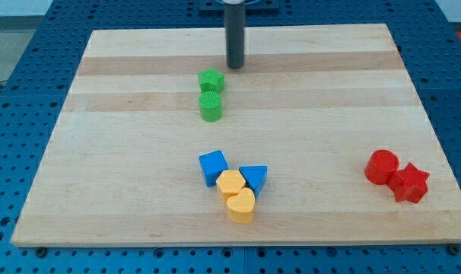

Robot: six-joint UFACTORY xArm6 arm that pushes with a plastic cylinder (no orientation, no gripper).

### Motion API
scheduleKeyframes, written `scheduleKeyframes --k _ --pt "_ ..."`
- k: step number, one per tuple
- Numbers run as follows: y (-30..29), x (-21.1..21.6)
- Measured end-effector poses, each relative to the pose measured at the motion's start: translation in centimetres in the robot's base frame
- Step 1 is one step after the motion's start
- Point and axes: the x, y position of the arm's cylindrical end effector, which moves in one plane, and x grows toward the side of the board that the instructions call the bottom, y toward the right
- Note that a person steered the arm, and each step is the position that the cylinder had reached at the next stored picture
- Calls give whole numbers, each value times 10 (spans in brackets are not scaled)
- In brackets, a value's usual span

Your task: Make a diagonal line out of the green blocks and the blue cube

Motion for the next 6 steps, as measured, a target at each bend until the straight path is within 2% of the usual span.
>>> scheduleKeyframes --k 1,2,4,6 --pt "-33 -7" --pt "-36 13" --pt "-24 106" --pt "27 182"
